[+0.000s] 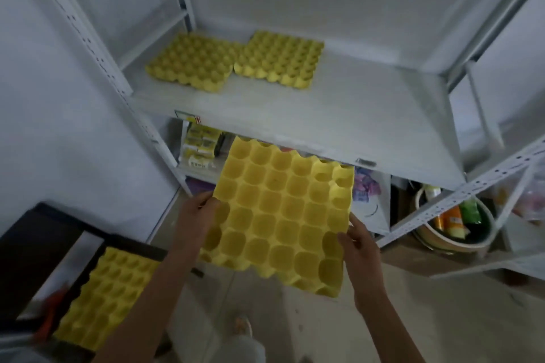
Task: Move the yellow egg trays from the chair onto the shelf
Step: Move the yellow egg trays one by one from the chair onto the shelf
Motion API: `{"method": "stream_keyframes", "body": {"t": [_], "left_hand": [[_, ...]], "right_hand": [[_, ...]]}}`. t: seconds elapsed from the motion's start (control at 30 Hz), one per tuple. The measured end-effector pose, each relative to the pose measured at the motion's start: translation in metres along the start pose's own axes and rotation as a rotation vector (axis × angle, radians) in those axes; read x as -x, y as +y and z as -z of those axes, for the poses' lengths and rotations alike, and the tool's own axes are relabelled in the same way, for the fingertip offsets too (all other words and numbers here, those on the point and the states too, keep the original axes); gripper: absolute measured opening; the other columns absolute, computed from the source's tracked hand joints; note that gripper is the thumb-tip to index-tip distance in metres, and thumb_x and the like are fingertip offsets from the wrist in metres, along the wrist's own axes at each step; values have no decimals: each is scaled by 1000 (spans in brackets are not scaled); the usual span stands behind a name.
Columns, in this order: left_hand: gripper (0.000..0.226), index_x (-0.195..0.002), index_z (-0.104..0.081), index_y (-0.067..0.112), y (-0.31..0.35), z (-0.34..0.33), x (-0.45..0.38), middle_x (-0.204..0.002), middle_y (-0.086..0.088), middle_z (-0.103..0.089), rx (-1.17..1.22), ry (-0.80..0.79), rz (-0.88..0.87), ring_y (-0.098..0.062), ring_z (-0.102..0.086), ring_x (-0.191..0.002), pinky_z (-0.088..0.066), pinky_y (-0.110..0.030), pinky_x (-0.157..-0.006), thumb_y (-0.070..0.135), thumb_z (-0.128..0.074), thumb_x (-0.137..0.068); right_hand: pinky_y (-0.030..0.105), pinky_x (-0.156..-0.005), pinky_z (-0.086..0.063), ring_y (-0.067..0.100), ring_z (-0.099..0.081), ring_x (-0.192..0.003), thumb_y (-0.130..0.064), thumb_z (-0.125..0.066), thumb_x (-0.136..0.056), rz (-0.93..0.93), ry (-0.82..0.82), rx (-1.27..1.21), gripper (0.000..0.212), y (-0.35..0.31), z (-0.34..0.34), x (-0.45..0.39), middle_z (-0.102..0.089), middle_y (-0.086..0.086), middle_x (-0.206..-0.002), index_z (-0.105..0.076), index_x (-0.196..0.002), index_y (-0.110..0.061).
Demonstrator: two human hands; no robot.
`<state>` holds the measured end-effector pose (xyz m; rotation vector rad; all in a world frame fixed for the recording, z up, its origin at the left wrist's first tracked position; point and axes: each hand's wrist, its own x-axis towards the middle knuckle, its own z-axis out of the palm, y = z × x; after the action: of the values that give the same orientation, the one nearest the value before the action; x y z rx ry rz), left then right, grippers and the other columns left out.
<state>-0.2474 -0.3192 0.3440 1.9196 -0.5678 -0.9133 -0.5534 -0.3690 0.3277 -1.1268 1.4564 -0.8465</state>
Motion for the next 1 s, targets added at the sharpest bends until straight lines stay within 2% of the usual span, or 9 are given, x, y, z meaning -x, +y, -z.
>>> {"method": "stream_keyframes", "body": {"t": [0.07,0.2,0.37,0.57,0.67,0.73,0.87,0.93,1.0], "left_hand": [[21,-83,-74,47,20,3,-15,-86,20,-75,35,33,-20,-6,-69,-88,-52,-31,-72,52,-58,-71],[18,-94,-71,28,38,10,-58,-99,8,-71,27,48,-41,-20,-67,-98,-54,-43,-84,36,-61,-81],[20,-95,-73,26,52,13,-110,-95,9,-72,-12,28,-84,-15,-68,-94,-54,-38,-78,39,-62,-86],[21,-74,-71,18,78,12,-192,-77,-2,-70,-124,57,-134,-28,-64,-81,-52,-40,-76,26,-58,-88],[32,-90,-79,20,92,5,-236,-86,-3,-76,-165,62,-145,-21,-69,-86,-53,-38,-76,35,-52,-83],[34,-94,-79,20,100,-2,-266,-88,-2,-76,-214,46,-143,-13,-66,-82,-49,-31,-71,37,-50,-85],[27,-89,-74,8,111,-16,-318,-85,-18,-73,-338,1,-170,-25,-65,-79,-48,-38,-67,23,-51,-92],[27,-91,-74,5,113,-16,-336,-85,-20,-73,-370,4,-166,-27,-66,-77,-52,-40,-69,21,-52,-92],[28,-92,-74,6,112,-15,-352,-82,-19,-71,-402,-3,-199,-25,-65,-75,-45,-26,-62,23,-52,-92]], "right_hand": [[50,-89,-60,21,-73,-99,-11,-61,-100,-8,23,-13,50,-11,-9,-15,-77,-3,-103,-63,-132,-49],[51,-88,-61,19,-76,-96,-14,-67,-97,-31,72,-46,46,-20,-32,-36,-79,-3,-102,-64,-135,-40],[46,-83,-63,15,-77,-89,-11,-67,-96,-33,152,-80,42,-30,-64,-65,-80,-7,-95,-70,-124,-42],[49,-87,-62,18,-77,-91,-10,-66,-96,-29,167,-2,44,-60,-110,-138,-81,-4,-96,-69,-127,-41],[50,-90,-61,23,-75,-96,-14,-64,-96,9,127,104,44,-75,-129,-193,-79,3,-105,-67,-137,-31],[47,-89,-61,22,-75,-97,-14,-63,-96,20,131,144,44,-81,-142,-224,-79,3,-107,-67,-136,-32],[28,-80,-58,18,-74,-97,-13,-61,-95,1,132,199,47,-92,-160,-277,-78,-3,-102,-68,-136,-35],[27,-81,-57,14,-71,-95,-13,-60,-95,-40,136,227,49,-98,-168,-295,-78,0,-105,-66,-138,-36],[27,-81,-55,13,-69,-92,-16,-59,-94,-62,147,228,51,-101,-176,-303,-78,1,-106,-65,-137,-40]]}}
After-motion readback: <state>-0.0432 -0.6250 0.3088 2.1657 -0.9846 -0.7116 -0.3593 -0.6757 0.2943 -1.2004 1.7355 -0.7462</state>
